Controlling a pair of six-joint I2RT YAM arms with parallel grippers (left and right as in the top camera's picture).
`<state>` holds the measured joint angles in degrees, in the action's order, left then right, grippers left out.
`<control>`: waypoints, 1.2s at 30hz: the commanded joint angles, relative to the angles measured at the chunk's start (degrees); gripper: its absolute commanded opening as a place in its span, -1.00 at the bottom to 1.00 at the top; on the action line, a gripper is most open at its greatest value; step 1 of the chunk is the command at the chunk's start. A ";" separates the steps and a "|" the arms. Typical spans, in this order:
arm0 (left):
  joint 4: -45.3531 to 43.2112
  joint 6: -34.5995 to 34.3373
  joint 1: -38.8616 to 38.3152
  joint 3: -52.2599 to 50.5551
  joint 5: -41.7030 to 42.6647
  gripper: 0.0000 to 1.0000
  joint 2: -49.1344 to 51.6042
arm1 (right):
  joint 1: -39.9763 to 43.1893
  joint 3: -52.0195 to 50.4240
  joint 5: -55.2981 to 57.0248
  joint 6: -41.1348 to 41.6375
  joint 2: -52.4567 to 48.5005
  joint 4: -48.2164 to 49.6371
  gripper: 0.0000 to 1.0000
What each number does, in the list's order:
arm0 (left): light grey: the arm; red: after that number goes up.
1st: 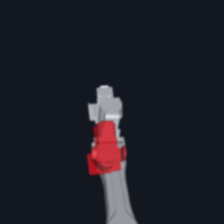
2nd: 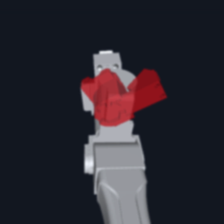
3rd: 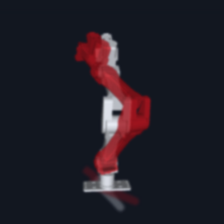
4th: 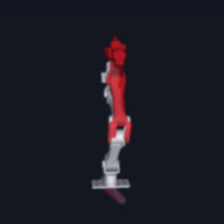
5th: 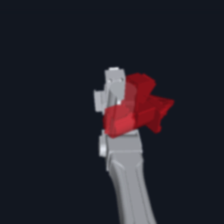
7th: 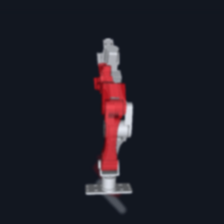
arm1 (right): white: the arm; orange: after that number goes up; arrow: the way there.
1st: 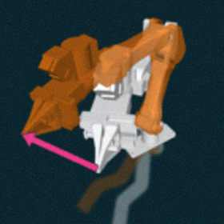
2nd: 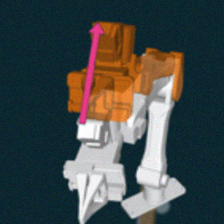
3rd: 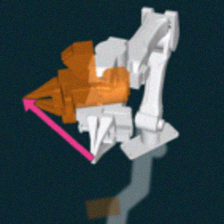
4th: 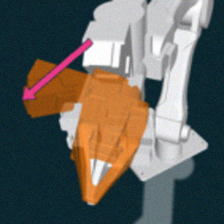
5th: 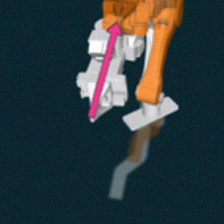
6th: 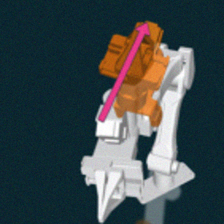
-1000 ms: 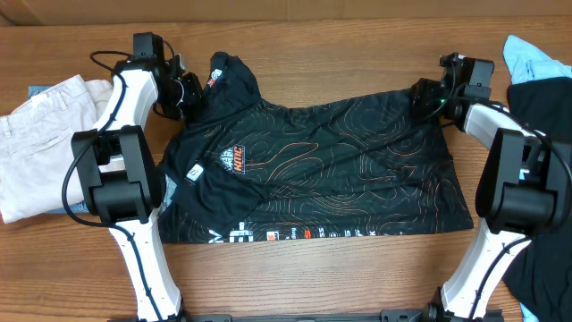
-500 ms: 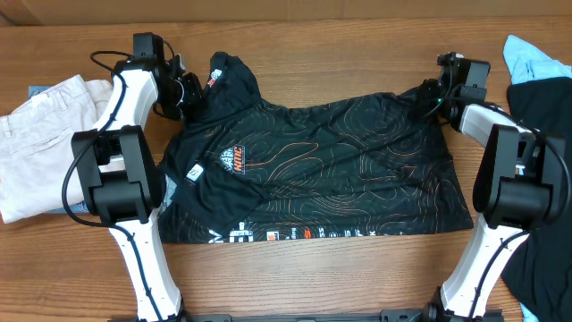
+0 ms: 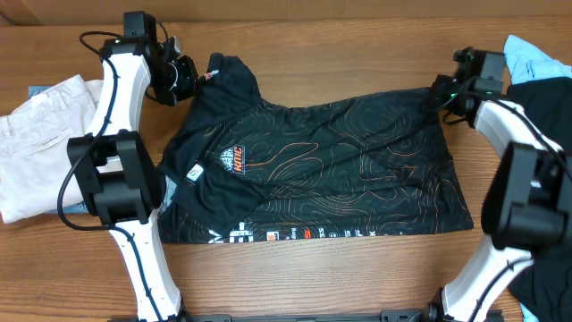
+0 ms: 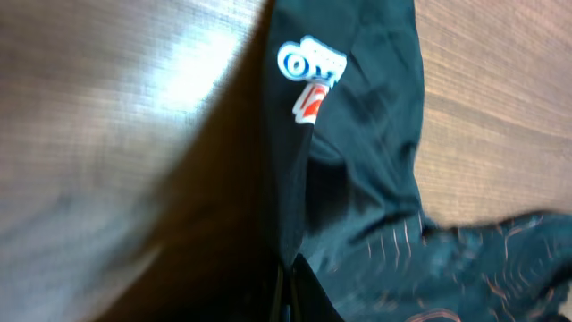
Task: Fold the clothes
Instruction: 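Fold the jersey's top half down toward the bottom edge with both grippers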
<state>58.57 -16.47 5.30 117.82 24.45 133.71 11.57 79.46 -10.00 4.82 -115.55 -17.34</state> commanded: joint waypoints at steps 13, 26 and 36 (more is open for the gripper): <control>20.98 4.70 0.79 1.77 -17.68 -0.92 -17.05 | 2.32 0.13 11.26 0.35 19.80 -30.86 -0.92; 38.27 4.76 -0.98 -2.32 -19.54 -0.92 -17.29 | 6.08 0.11 8.24 0.98 20.39 -45.92 -0.92; 38.29 6.67 -5.03 -16.17 -20.00 -0.91 -17.92 | 6.08 0.00 6.03 0.98 20.28 -53.68 -0.92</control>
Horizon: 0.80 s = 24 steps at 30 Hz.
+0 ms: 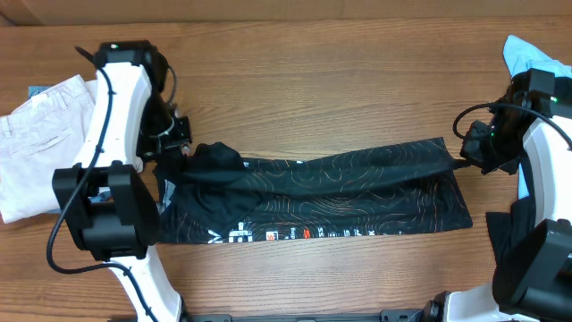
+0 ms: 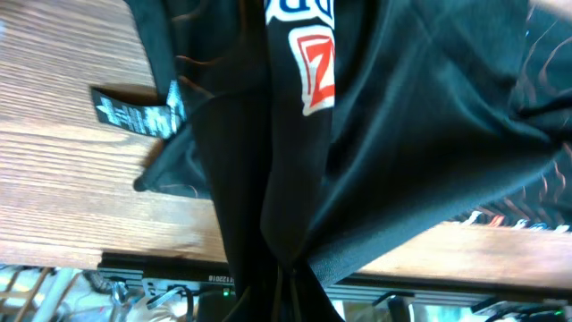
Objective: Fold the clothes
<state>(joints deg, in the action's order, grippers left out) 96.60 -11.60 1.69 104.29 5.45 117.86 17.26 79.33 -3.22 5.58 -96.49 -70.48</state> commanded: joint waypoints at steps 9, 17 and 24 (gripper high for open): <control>0.28 -1.75 -1.99 -15.54 -9.62 -0.92 -2.27 | 0.39 -1.01 -0.50 0.22 1.22 -4.48 -0.92; 0.28 -2.58 -2.01 -17.59 -11.04 -0.91 -2.27 | 0.39 -5.66 0.24 0.24 1.16 -3.04 -0.92; 0.31 -0.63 -2.10 -17.62 -10.40 -0.16 -2.27 | 0.42 -6.27 1.90 0.48 1.16 -2.43 -0.78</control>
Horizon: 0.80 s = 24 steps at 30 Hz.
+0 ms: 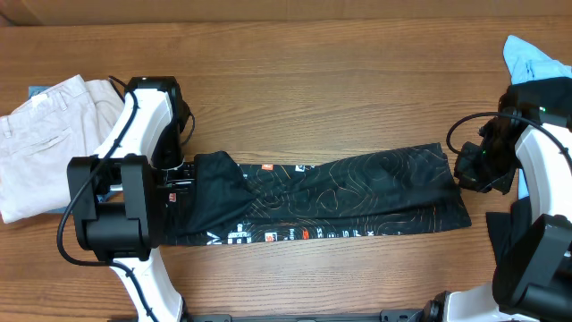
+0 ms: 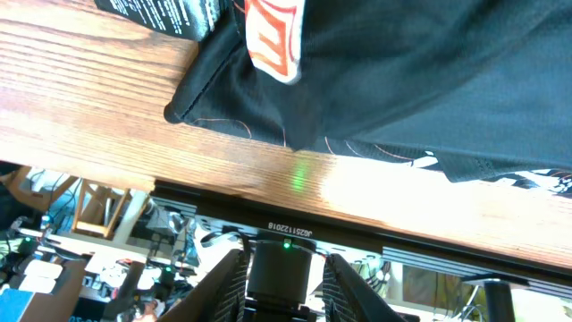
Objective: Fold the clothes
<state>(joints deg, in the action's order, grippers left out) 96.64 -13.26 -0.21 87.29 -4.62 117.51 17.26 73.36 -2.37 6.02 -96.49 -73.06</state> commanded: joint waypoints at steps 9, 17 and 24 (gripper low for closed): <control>-3.91 3.17 -0.33 1.33 6.05 -0.04 -1.95 | 0.39 -0.31 0.63 0.04 1.16 0.55 -0.52; -22.82 -2.73 -9.75 5.07 19.45 0.02 -1.88 | 0.39 -0.31 -0.52 0.04 1.16 0.55 -0.50; -26.23 -13.22 -16.26 3.67 9.03 0.02 -1.36 | 0.39 -0.31 -1.36 0.02 1.16 0.59 -0.49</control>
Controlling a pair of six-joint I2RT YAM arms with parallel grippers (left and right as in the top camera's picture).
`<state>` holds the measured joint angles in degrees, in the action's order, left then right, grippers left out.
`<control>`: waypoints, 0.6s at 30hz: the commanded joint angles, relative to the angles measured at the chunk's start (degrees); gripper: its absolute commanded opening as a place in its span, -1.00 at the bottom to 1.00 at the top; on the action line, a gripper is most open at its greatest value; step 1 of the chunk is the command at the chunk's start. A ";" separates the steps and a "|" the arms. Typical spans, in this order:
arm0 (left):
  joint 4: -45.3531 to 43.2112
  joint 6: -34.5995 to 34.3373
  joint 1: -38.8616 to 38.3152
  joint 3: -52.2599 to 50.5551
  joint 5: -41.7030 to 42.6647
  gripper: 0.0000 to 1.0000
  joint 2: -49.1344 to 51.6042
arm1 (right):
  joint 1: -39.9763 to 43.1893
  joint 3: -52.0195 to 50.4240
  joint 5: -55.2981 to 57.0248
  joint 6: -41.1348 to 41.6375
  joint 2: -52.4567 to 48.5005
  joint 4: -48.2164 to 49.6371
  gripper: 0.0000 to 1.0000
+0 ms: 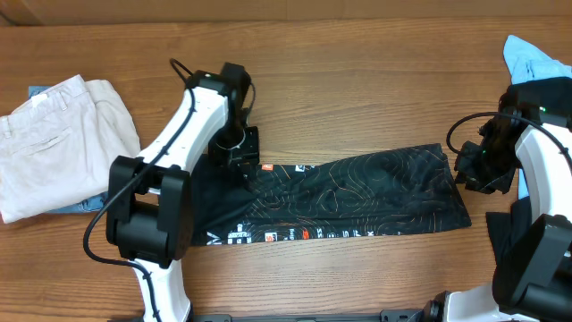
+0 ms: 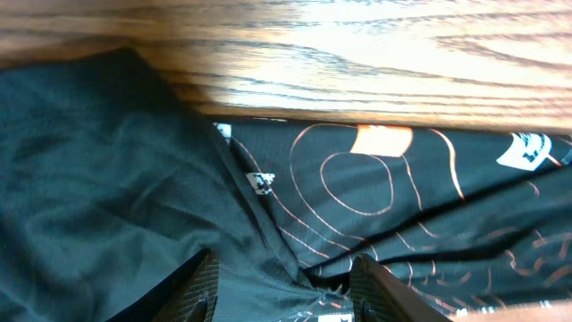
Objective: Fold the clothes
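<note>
The black shirt (image 1: pixel 357 192) with orange contour lines lies folded lengthwise into a long strip across the table. My left gripper (image 1: pixel 239 165) is down on the strip's upper left part, beside a small orange patch (image 2: pixel 384 139). In the left wrist view, my left gripper (image 2: pixel 286 268) is open and black fabric (image 2: pixel 107 179) bunches between its fingers (image 2: pixel 204 279). My right gripper (image 1: pixel 466 170) sits at the strip's right end. Its jaws are hidden under the arm.
Folded beige trousers (image 1: pixel 54 143) lie at the far left on something blue. A light blue garment (image 1: pixel 532 58) and dark clothes (image 1: pixel 550 98) are piled at the right edge. Bare wooden table (image 1: pixel 357 80) stretches behind the shirt.
My left gripper has moved from the strip's left end, where it looked over the table's edge, to the right onto the upper left of the shirt. The right arm has not moved.
The shirt lay spread flat with a gripper at each far corner, the left one shut on the fabric. Then the far edge hung lifted between them, over the near half. Then the shirt lay doubled with the left gripper open, which now stands on the strip.
</note>
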<state>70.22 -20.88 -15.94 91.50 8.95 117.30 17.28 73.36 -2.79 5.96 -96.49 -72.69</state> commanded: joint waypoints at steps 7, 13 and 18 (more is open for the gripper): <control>1.27 -8.07 -0.55 -0.87 -8.76 0.00 -0.98 | 0.37 -0.31 -1.27 0.09 1.16 0.39 -0.49; 0.50 -8.55 -0.87 -3.26 -8.98 -0.01 1.62 | 0.37 -0.31 -1.36 0.09 1.16 0.37 -0.48; -2.40 -8.50 -0.87 -3.39 -9.03 -0.02 3.89 | 0.37 -0.31 -1.38 0.09 1.16 0.37 -0.47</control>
<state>69.19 -28.42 -16.53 88.68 0.97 119.57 17.26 73.36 -3.66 5.98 -96.49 -72.58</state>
